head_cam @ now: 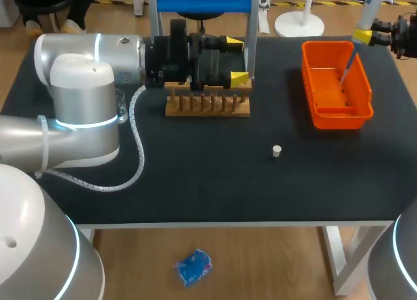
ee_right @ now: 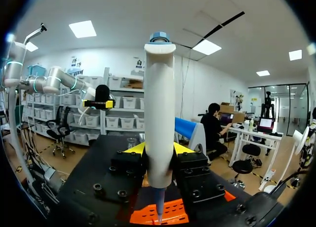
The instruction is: Invert the test tube, pick up the pipette, mount the tip to pipette, aspirate from beaker and dispense into the tube, eject the tip, return the pipette, and cap with the stopper.
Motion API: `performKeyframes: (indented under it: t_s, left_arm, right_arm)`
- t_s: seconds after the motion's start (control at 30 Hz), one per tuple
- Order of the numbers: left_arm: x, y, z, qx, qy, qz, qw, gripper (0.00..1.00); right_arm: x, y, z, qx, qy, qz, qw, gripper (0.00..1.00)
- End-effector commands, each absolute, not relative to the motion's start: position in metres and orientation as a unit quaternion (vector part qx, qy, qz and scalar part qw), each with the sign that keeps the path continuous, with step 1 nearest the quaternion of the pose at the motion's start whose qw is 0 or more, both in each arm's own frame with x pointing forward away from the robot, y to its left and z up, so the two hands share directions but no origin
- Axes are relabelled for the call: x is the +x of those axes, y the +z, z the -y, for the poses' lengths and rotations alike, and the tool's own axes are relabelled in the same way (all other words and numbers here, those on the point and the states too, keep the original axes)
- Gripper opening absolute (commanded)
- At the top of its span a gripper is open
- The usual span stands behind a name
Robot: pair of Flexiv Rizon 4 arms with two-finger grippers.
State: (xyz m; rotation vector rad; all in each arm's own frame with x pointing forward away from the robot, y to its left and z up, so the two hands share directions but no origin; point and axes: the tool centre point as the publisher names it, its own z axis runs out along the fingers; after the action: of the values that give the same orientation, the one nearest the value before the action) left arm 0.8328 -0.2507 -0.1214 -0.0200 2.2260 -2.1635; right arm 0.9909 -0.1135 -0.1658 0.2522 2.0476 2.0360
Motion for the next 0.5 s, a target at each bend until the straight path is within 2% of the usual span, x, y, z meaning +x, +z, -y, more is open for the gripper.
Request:
performKeyframes:
  t_s: [0.03, 0.5]
  left_arm:
    - [0.832, -0.122, 0.251, -0.007, -0.698, -0.716, 0.020, 1.00]
    - [0.844, -0.084, 0.259, -0.004, -0.644, -0.764, 0.021, 1.00]
  right_arm:
    - [0.991, -0.166, 0.114, 0.085, 0.697, -0.702, 0.120, 0.00]
    - [0.991, -0.166, 0.114, 0.085, 0.697, -0.702, 0.120, 0.00]
